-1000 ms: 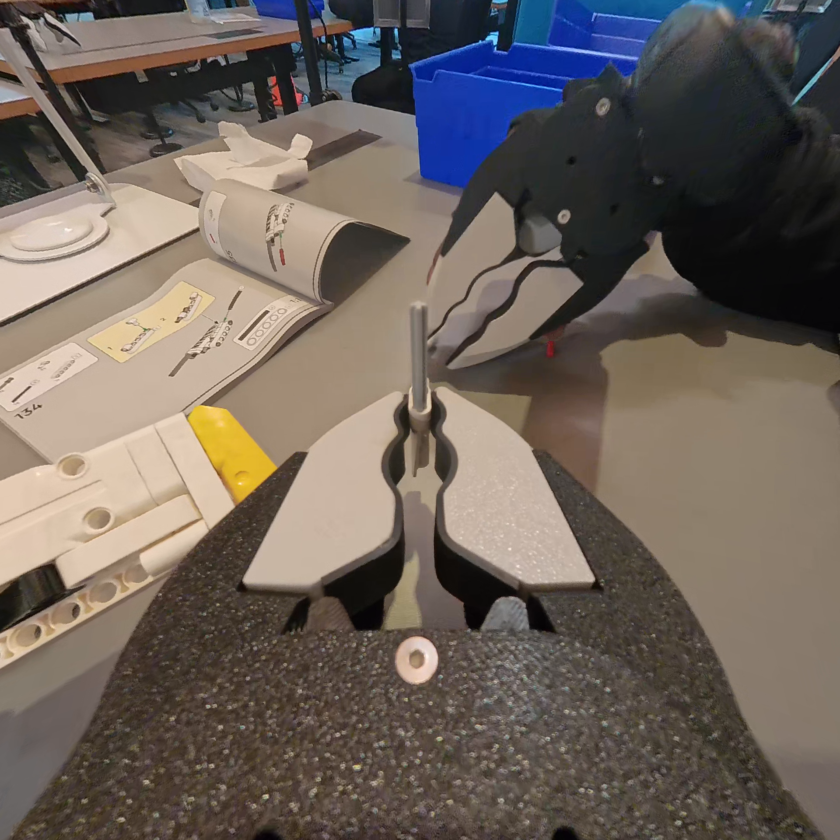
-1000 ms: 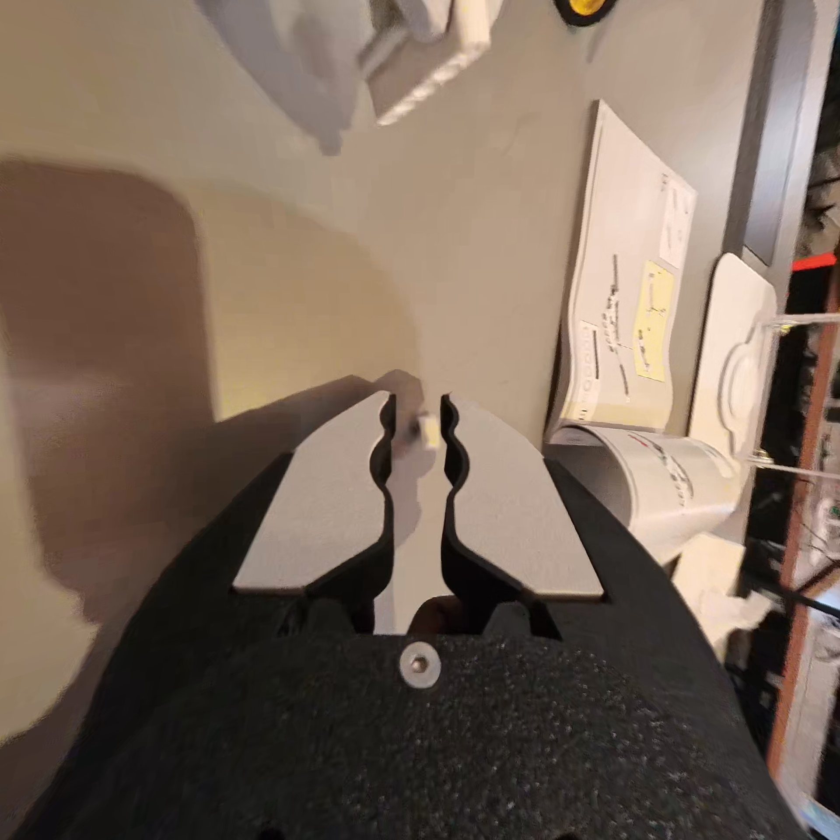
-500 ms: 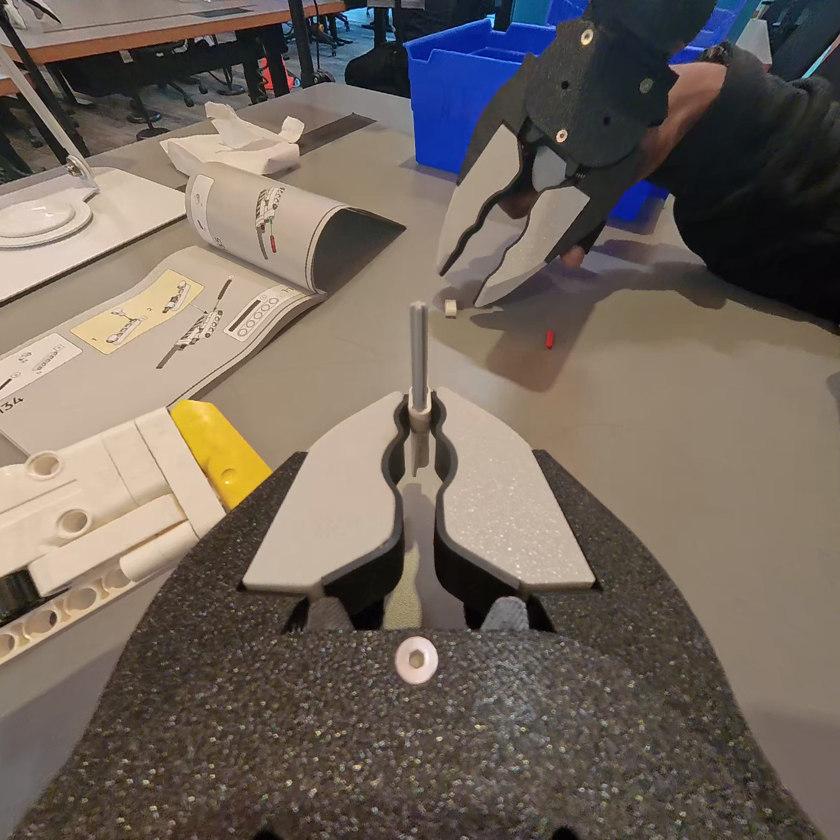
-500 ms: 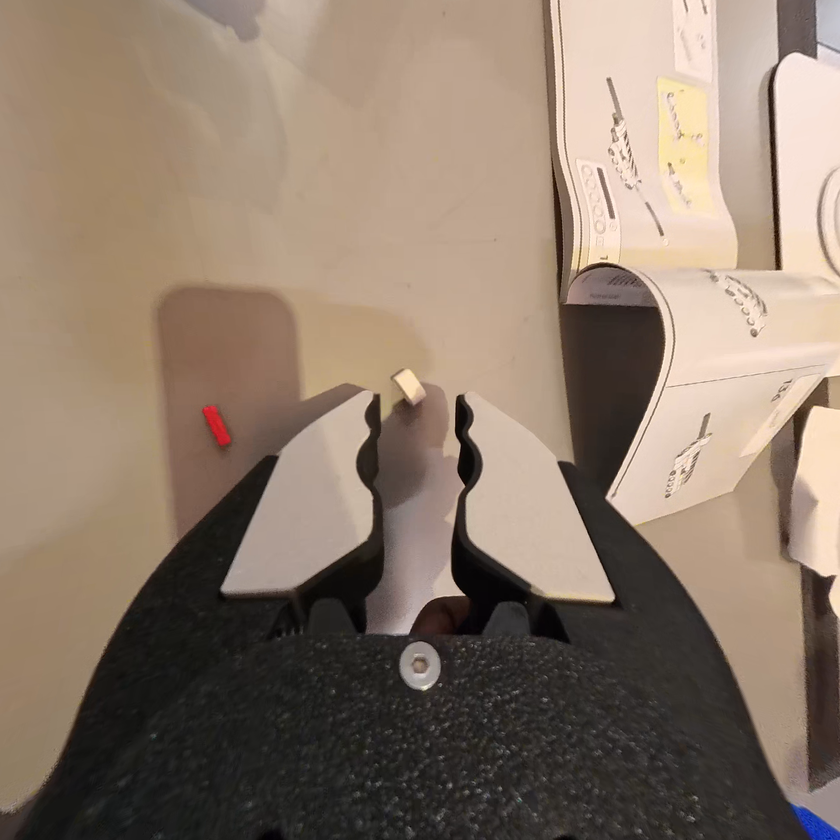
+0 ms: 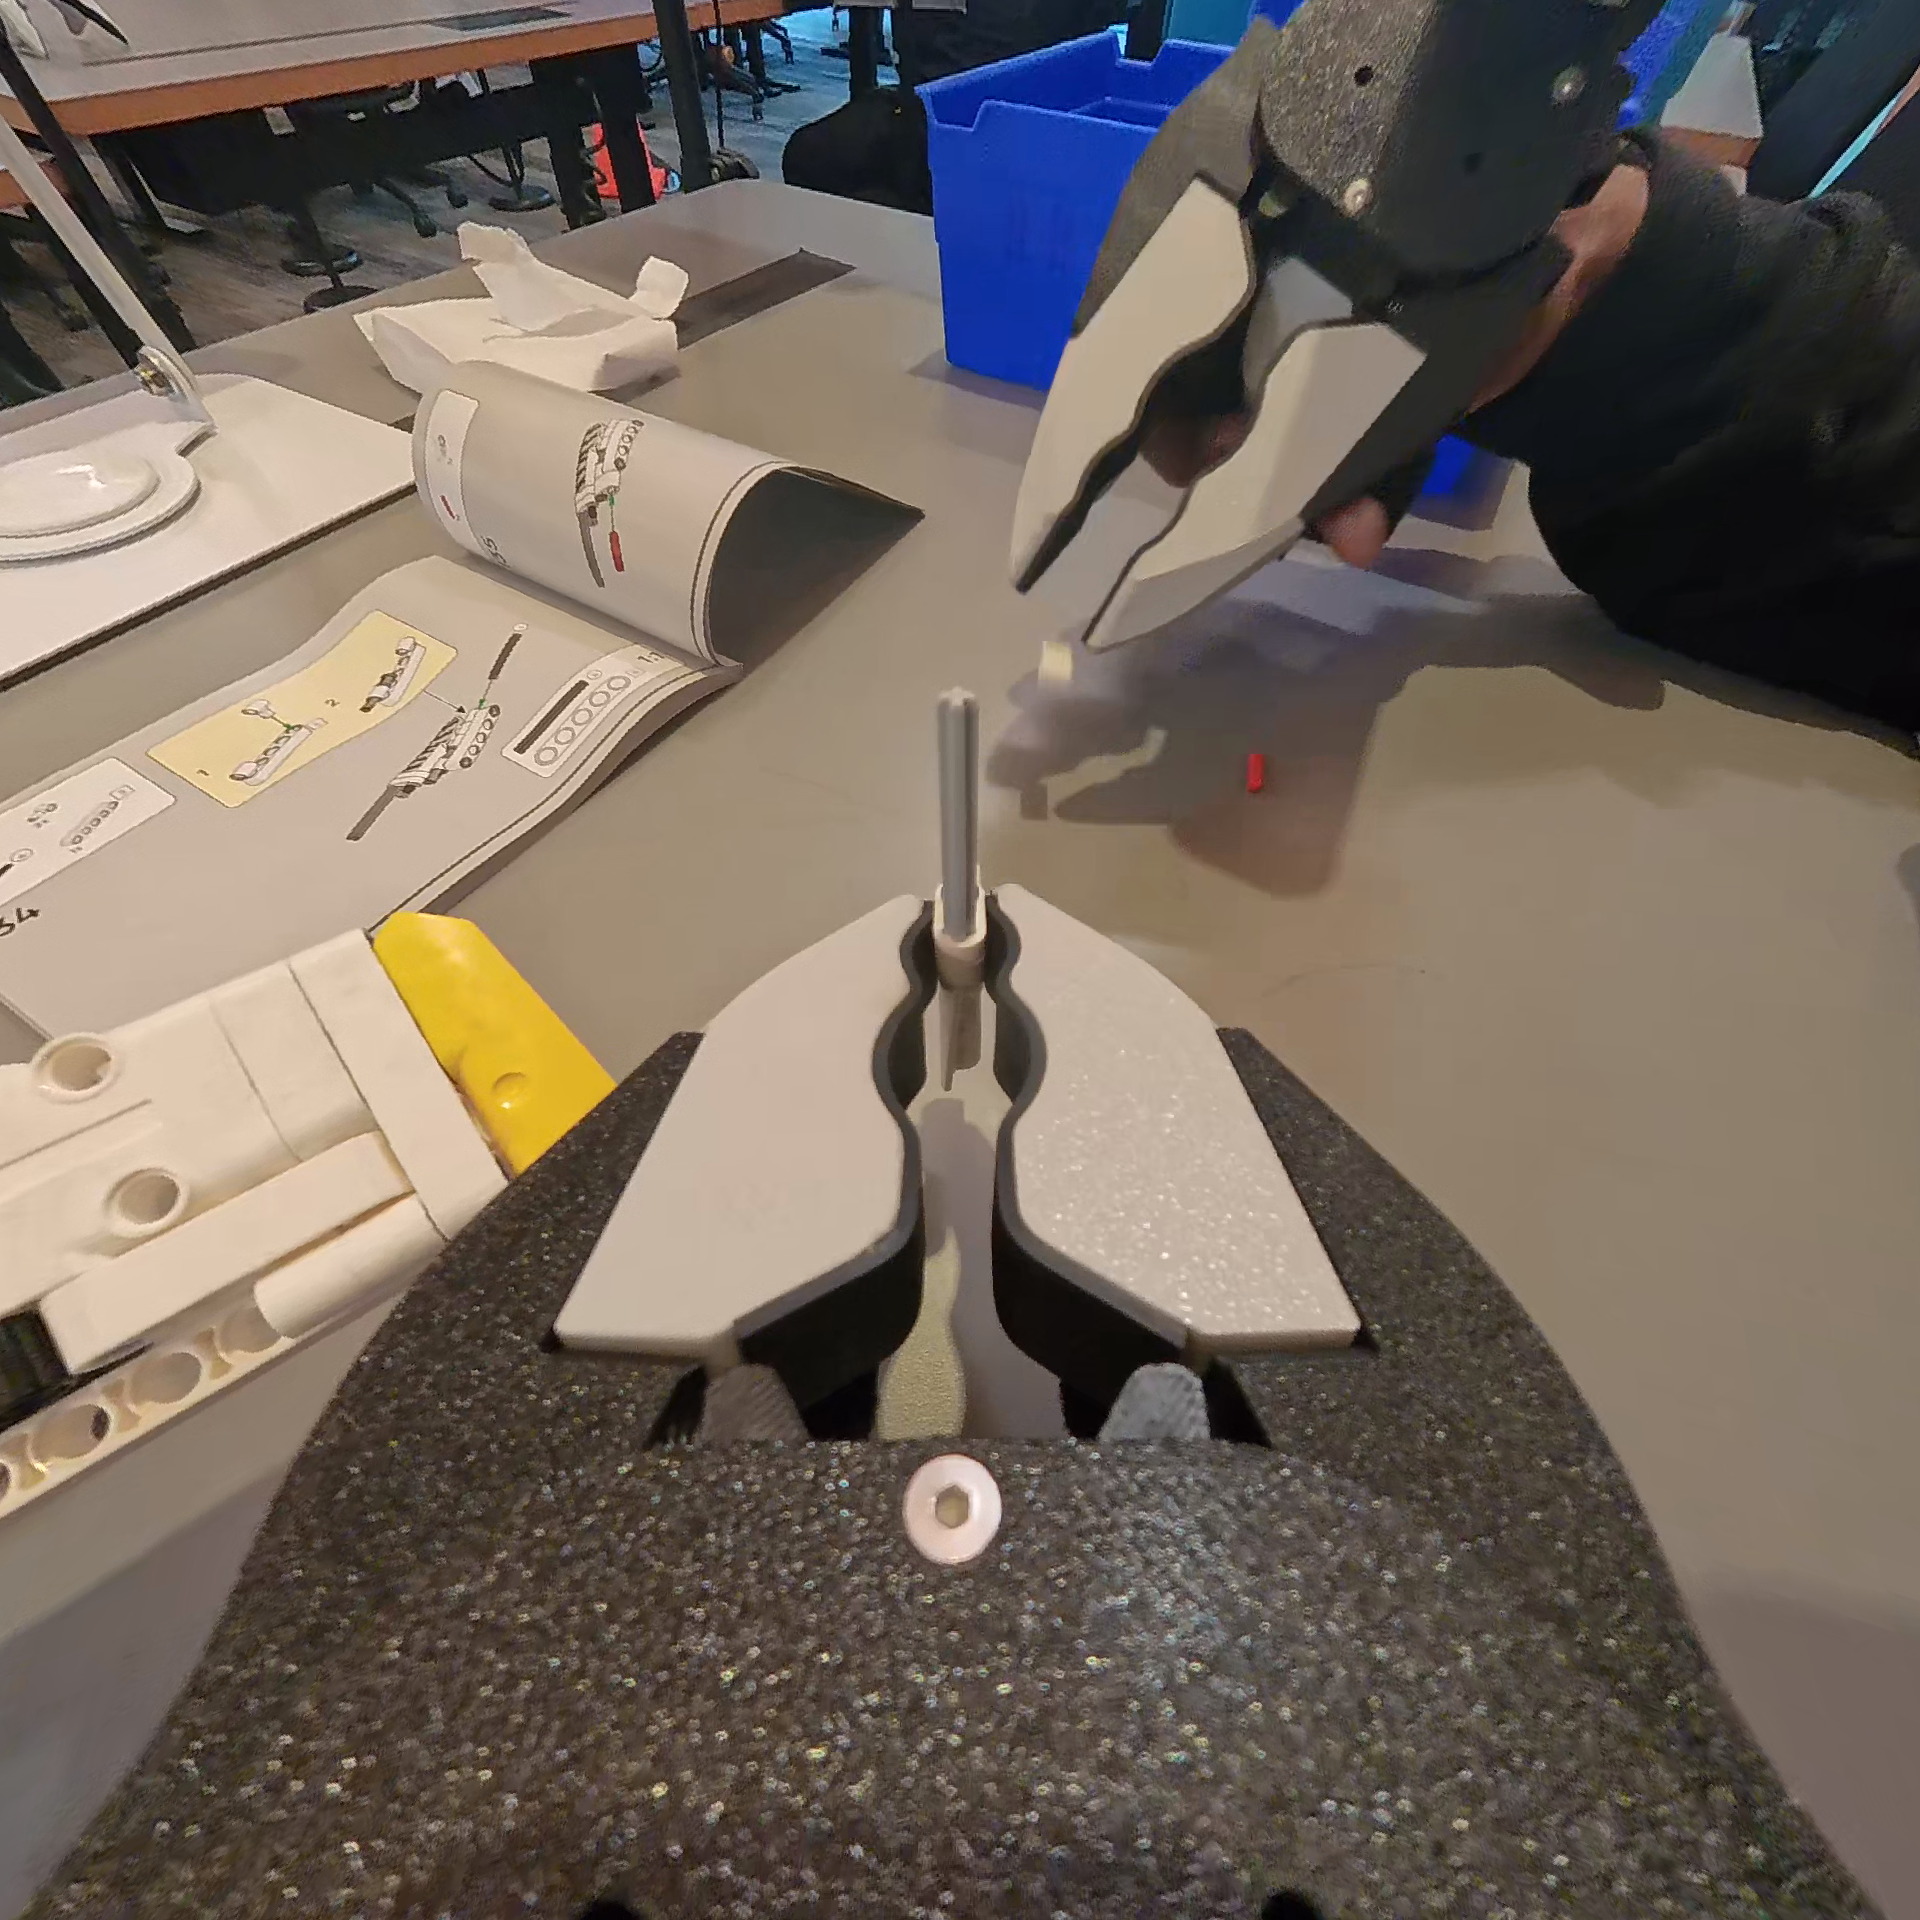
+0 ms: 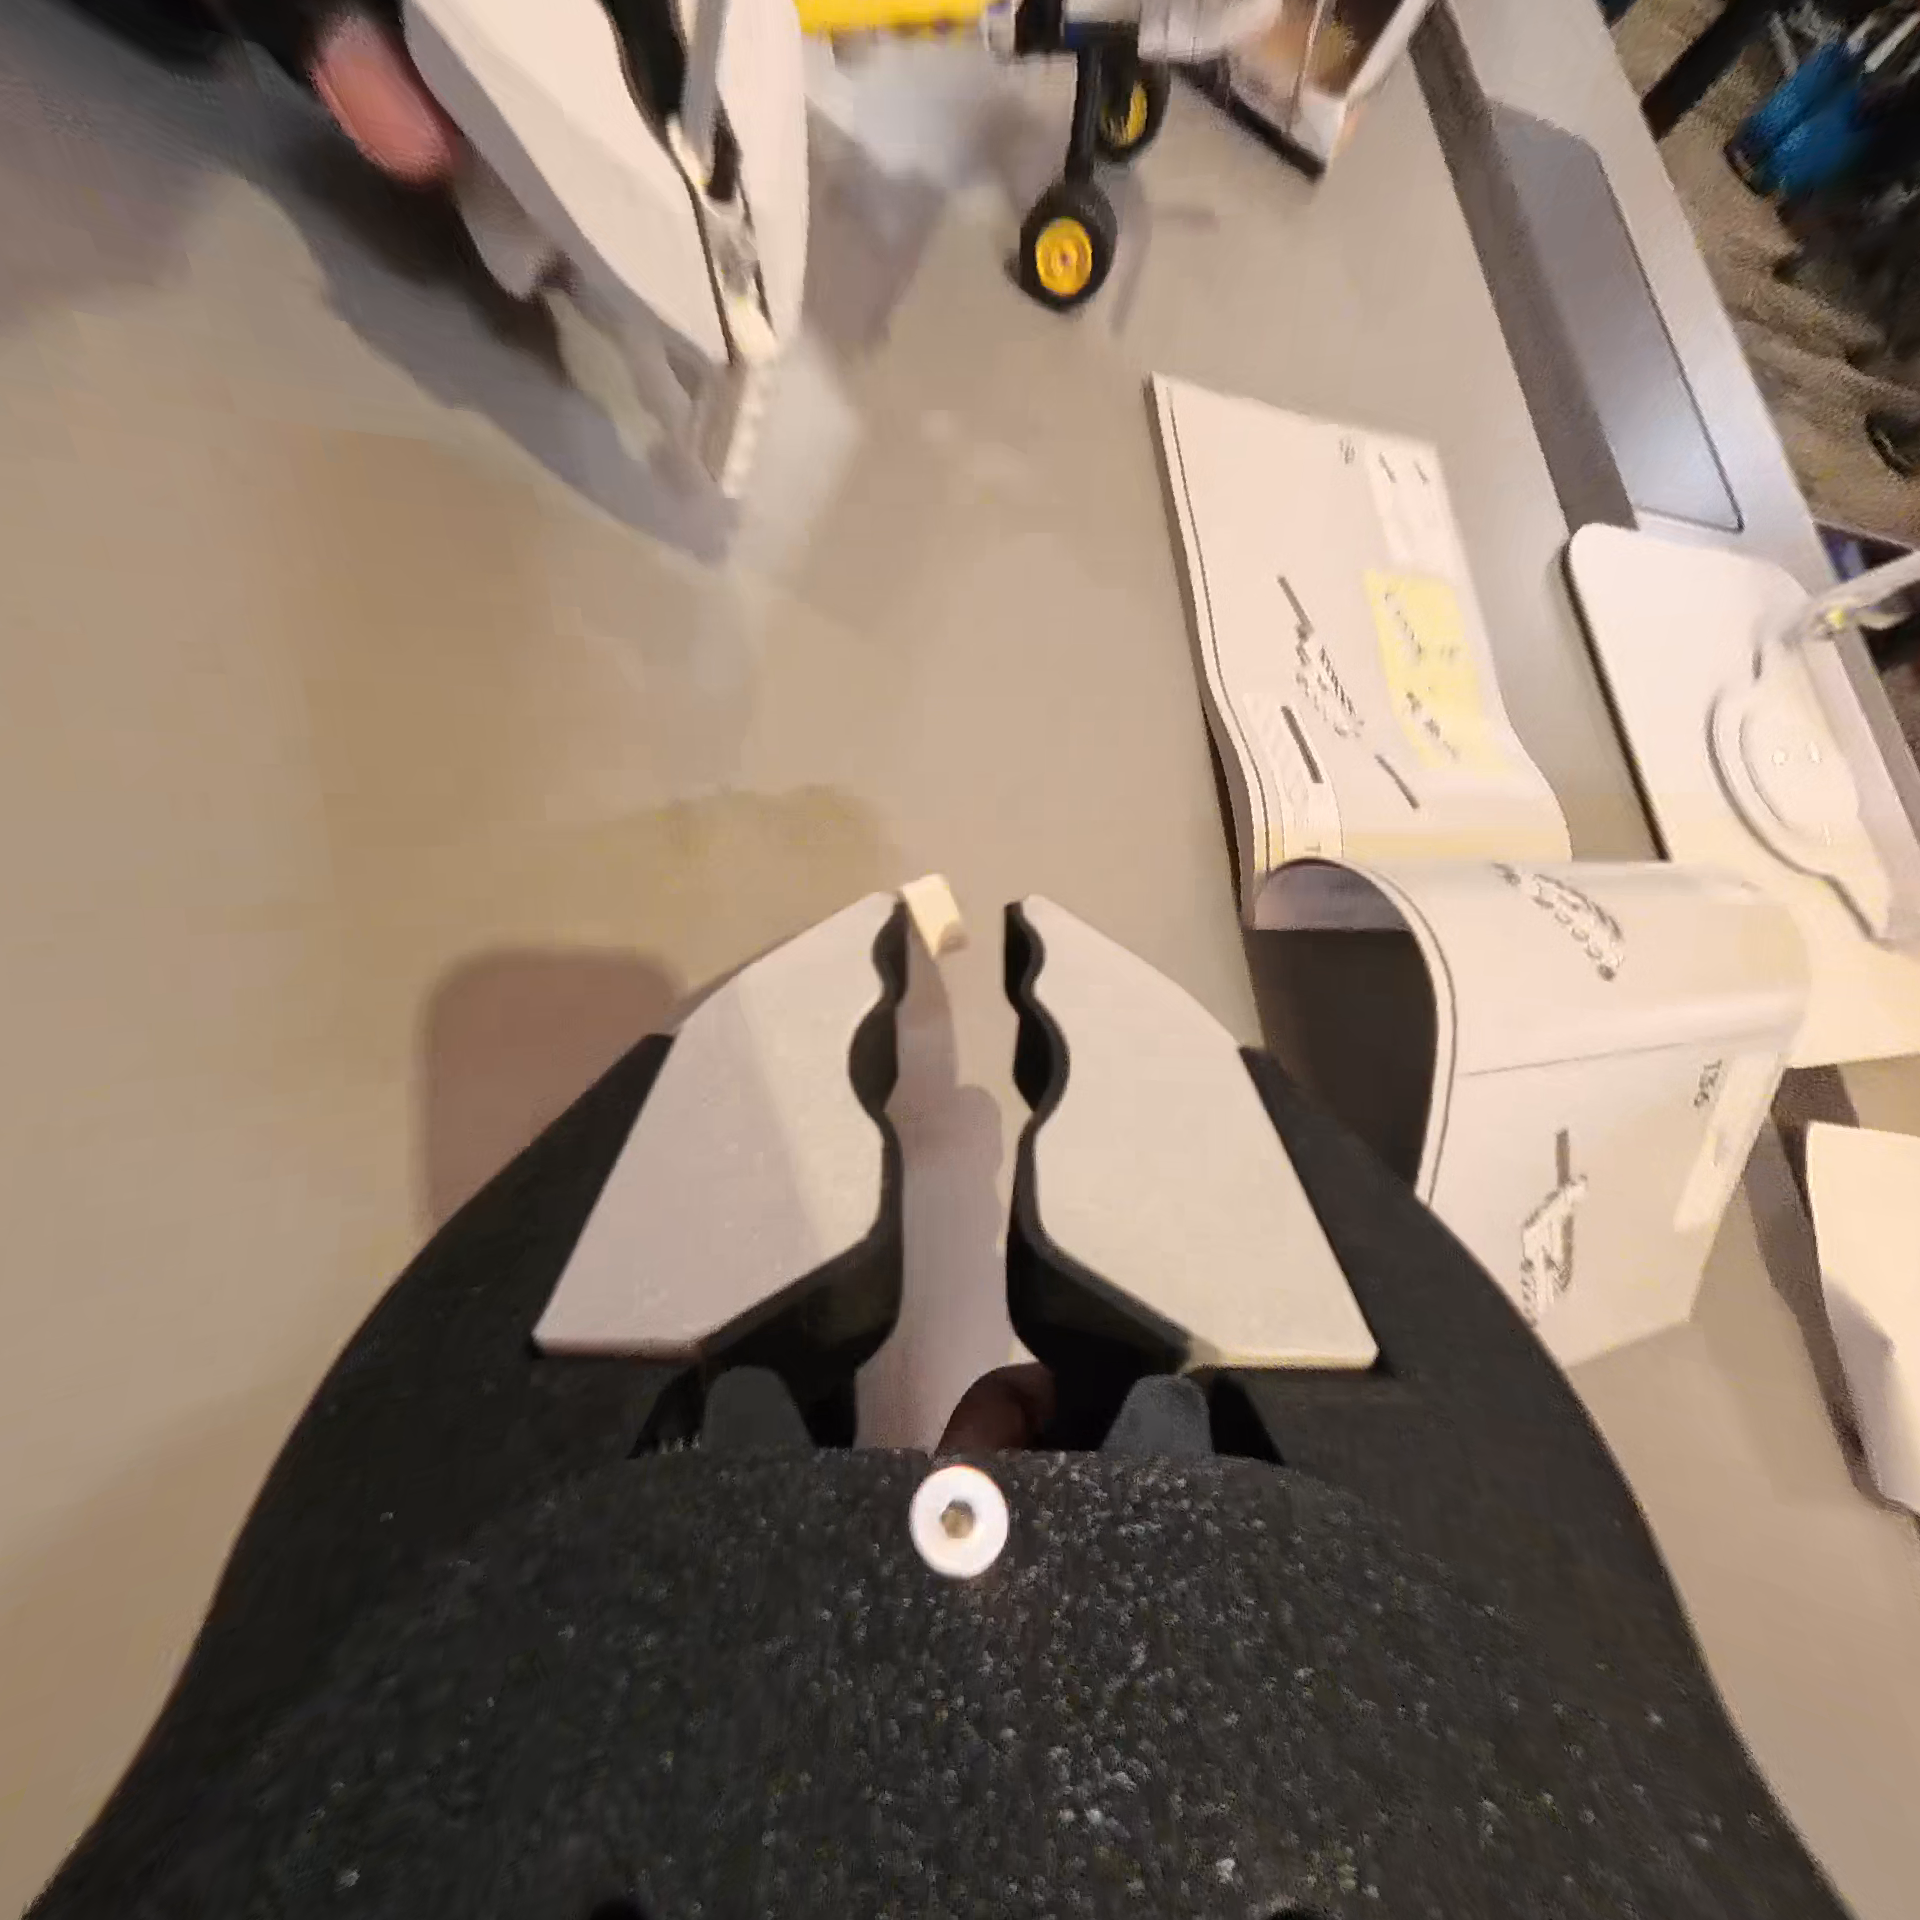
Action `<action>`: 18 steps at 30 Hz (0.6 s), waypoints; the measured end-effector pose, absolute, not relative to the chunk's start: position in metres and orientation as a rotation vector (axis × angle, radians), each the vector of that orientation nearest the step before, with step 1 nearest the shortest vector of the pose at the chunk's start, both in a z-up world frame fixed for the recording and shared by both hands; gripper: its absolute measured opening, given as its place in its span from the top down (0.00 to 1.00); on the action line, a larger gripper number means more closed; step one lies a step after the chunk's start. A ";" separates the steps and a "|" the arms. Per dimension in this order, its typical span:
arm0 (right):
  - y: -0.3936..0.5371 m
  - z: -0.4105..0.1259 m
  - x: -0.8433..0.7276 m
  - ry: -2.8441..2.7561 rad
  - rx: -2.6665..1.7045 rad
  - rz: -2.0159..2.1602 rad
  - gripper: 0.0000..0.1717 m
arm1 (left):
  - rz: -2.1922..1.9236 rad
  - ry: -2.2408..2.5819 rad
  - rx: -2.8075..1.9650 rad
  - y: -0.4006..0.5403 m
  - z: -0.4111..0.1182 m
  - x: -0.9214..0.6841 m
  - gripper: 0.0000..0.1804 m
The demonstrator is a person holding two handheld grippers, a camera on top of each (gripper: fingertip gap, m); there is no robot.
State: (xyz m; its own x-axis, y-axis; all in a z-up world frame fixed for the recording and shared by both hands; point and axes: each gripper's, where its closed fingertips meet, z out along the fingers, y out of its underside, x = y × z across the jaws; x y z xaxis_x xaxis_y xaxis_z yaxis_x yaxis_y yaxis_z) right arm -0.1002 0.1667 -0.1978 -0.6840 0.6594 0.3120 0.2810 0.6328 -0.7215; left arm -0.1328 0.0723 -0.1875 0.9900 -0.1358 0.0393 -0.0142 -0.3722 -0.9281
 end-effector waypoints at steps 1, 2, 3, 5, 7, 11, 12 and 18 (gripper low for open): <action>0.165 -0.196 -0.099 -2.289 -0.733 0.897 0.87 | -0.130 0.107 -1.951 0.072 -0.188 -0.133 0.96; 0.165 -0.197 -0.099 -2.295 -0.731 0.887 0.86 | -0.131 0.108 -1.951 0.072 -0.188 -0.132 0.96; 0.167 -0.200 -0.098 -2.305 -0.726 0.864 0.85 | -0.131 0.109 -1.952 0.072 -0.188 -0.132 0.96; 0.172 -0.207 -0.096 -2.330 -0.728 0.824 0.84 | -0.131 0.111 -1.954 0.072 -0.189 -0.132 0.96; 0.172 -0.211 -0.095 -2.342 -0.733 0.818 0.84 | -0.127 0.107 -1.958 0.072 -0.190 -0.133 0.96; 0.161 -0.213 -0.092 -2.360 -0.719 0.850 0.84 | -0.127 0.094 -1.975 0.072 -0.193 -0.135 0.96; 0.157 -0.214 -0.092 -2.369 -0.712 0.853 0.84 | -0.126 0.094 -1.974 0.072 -0.193 -0.135 0.96; 0.119 -0.218 -0.091 -2.401 -0.678 0.879 0.85 | -0.101 0.117 -1.970 0.065 -0.193 -0.136 0.96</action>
State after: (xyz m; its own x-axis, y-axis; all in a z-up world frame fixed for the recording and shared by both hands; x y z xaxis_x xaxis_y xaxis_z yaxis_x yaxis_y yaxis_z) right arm -0.0914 0.1194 -0.2178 -0.7557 0.5956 0.2723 0.2792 0.6691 -0.6887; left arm -0.1364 0.0645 -0.1931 0.9915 -0.1292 0.0163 -0.0356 -0.3893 -0.9204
